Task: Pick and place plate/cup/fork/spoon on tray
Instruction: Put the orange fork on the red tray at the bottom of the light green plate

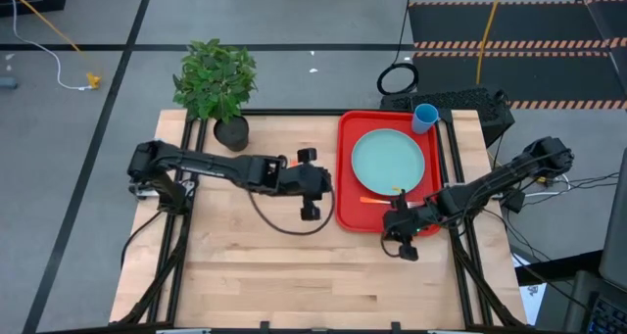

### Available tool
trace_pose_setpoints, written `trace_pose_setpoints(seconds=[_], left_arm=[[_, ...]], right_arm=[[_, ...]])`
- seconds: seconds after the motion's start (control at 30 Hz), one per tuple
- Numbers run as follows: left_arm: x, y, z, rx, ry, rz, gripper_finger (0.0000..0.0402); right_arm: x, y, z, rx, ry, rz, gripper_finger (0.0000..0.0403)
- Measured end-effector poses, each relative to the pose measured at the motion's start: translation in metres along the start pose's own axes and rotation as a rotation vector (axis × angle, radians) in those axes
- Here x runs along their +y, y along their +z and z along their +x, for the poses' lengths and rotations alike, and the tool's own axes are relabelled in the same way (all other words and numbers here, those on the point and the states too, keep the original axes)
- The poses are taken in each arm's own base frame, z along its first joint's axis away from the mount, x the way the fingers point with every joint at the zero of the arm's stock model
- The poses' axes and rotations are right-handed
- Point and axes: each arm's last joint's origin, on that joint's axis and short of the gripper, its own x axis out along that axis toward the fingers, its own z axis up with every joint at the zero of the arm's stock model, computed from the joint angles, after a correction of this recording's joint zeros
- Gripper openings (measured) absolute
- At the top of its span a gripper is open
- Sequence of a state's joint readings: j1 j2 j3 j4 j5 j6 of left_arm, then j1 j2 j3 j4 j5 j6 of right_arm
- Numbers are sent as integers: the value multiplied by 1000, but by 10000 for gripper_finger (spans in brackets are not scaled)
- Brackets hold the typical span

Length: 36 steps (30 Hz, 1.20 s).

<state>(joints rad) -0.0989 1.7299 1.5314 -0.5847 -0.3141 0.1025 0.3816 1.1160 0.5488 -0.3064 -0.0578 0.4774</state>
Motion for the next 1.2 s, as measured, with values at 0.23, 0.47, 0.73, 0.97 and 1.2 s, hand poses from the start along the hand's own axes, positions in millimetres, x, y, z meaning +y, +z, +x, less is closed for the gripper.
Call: trace_pose_setpoints(seconds=[0.23, 0.47, 0.73, 0.97, 1.2], left_arm=[[-1, -22, 49, 161, -182, 2, 74], [-14, -42, 83, 287, -263, 27, 74], [-22, -54, 105, 350, -264, -10, 74], [-31, -56, 124, 313, -260, -40, 74], [-39, -66, 139, 338, -270, -2, 74]], right_arm=[[1, 0, -1, -5, 7, -26, 0], [1, -1, -3, -2, 5, -37, 0], [1, -1, -3, -4, 6, -89, 0], [2, 1, -10, -40, 21, -111, 0], [3, 2, -20, -90, 39, -114, 0]])
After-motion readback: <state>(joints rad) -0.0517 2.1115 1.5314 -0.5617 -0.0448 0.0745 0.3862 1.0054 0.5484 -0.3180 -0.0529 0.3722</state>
